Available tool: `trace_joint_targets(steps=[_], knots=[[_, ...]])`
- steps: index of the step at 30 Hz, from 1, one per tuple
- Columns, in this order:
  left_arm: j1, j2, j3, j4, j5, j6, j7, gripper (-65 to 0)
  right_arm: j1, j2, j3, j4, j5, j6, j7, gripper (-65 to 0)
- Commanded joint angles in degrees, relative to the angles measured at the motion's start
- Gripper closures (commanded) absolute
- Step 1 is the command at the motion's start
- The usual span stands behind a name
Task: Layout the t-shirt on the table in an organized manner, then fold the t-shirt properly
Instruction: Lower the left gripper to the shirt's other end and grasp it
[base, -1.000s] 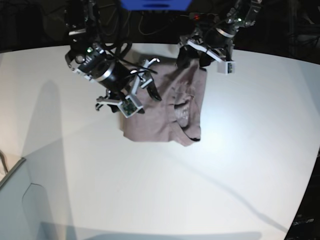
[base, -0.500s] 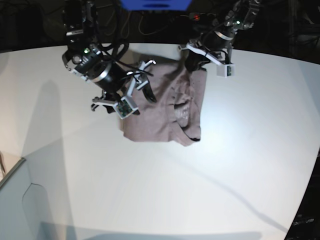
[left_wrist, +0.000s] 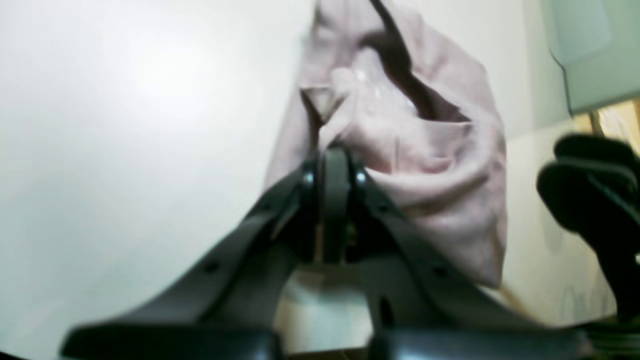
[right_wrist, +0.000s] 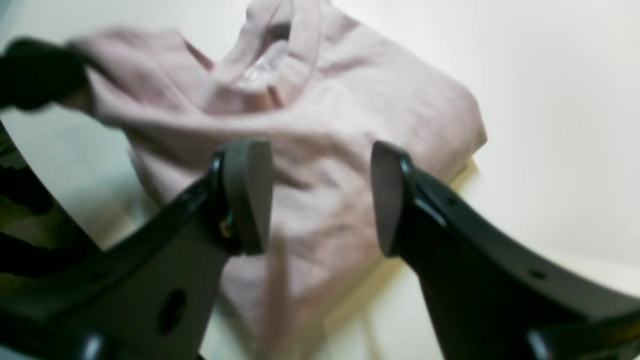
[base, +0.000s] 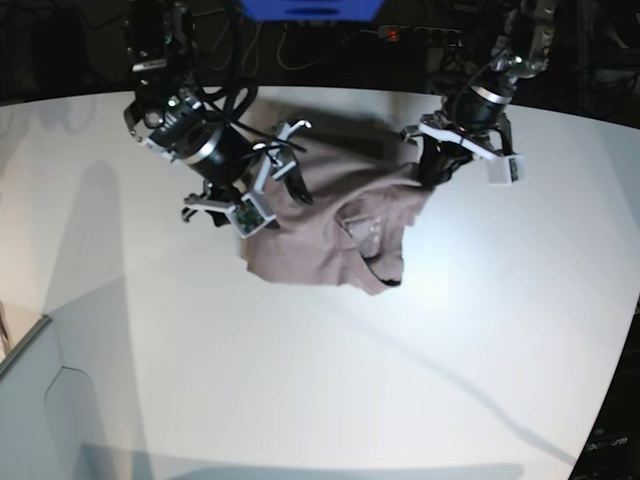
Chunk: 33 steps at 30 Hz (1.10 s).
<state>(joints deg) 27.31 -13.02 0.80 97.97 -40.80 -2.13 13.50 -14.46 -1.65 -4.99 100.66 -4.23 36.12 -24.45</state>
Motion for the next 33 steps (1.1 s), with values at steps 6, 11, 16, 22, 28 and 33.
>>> trace_joint_targets(steps=[6,11,16,22,28,33], knots=[[-0.1,0.0,-2.5,-3.8,-0.3,-0.6,-1.1,0.0,0.5,-0.1,-0.1,1.1,0.8,0.0,1.3,-32.1],[-1.9,0.2,-2.7,-8.7,-0.3,-0.6,-1.3,0.0,0.4,-0.1,-0.1,0.8,0.8,0.0,1.2,-32.1],[-4.8,0.2,-2.7,-12.7,-0.4,-0.6,-1.1,-0.1,0.1,-0.1,-0.5,0.8,0.9,0.0,1.2,-32.1],[-6.0,0.2,-2.8,-15.5,-0.4,-0.5,-1.1,-20.2,-0.1,-0.2,-0.3,0.8,0.9,0.0,1.1,-32.1],[-3.2,-0.2,-2.8,-11.6,-6.0,-0.6,-1.3,-50.5,-0.1,-0.1,-0.1,0.8,0.8,0.0,1.1,-32.1],[-1.8,-3.9,-2.8,-4.7,-12.4,-0.6,-1.1,-52.3,-0.1,-0.1,-0.1,0.9,0.8,0.0,1.1,-32.1]])
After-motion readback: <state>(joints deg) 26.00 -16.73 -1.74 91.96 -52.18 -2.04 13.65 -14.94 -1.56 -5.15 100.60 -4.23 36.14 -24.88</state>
